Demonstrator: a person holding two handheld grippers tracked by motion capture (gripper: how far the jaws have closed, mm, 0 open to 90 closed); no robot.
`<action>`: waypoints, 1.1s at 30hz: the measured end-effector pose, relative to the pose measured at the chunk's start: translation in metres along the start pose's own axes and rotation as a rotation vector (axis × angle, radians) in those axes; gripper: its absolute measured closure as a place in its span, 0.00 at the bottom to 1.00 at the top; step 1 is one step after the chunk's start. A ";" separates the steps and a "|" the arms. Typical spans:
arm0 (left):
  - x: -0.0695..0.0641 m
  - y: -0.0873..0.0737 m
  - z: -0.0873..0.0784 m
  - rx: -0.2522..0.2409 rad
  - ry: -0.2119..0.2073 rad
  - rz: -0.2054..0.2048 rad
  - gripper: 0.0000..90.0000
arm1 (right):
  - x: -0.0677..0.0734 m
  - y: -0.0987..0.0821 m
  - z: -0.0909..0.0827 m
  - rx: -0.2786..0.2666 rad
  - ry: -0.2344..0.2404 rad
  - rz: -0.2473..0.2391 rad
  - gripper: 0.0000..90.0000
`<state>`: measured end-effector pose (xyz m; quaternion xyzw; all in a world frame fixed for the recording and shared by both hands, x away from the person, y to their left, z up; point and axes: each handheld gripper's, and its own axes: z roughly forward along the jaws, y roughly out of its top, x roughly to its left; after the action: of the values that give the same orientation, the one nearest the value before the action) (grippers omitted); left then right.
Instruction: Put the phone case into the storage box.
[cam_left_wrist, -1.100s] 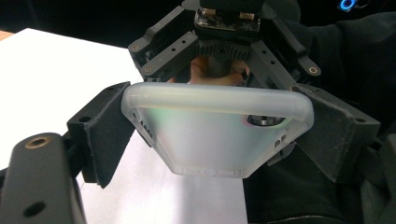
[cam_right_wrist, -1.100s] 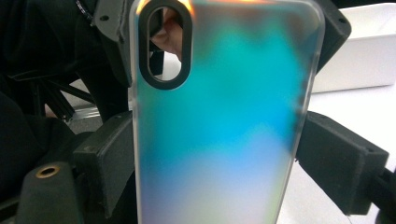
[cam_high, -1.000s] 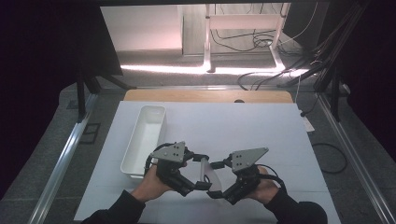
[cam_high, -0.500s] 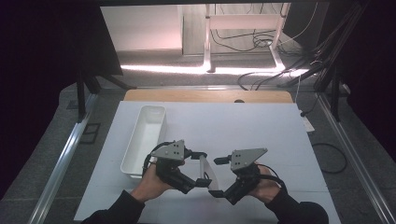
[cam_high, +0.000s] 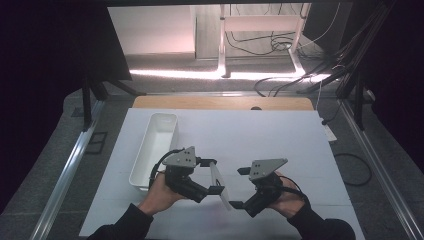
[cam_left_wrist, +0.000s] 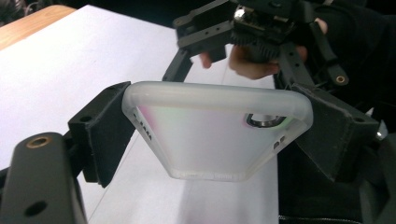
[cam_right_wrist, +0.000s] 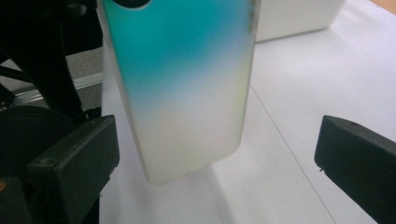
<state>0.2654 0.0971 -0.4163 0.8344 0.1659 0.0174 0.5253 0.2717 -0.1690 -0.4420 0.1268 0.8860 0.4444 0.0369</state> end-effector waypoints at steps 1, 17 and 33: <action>0.001 0.000 -0.001 0.003 0.007 -0.005 0.20 | -0.001 -0.001 -0.001 -0.001 -0.004 0.007 0.00; 0.015 0.001 -0.009 0.037 0.150 -0.043 0.20 | -0.004 -0.017 -0.014 0.096 -0.155 0.090 0.00; 0.034 0.005 -0.013 0.060 0.266 -0.103 0.20 | -0.003 -0.036 -0.039 0.106 -0.280 0.160 0.00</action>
<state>0.2957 0.1167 -0.4106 0.8304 0.2773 0.0958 0.4736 0.2610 -0.2207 -0.4480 0.2596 0.8814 0.3767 0.1178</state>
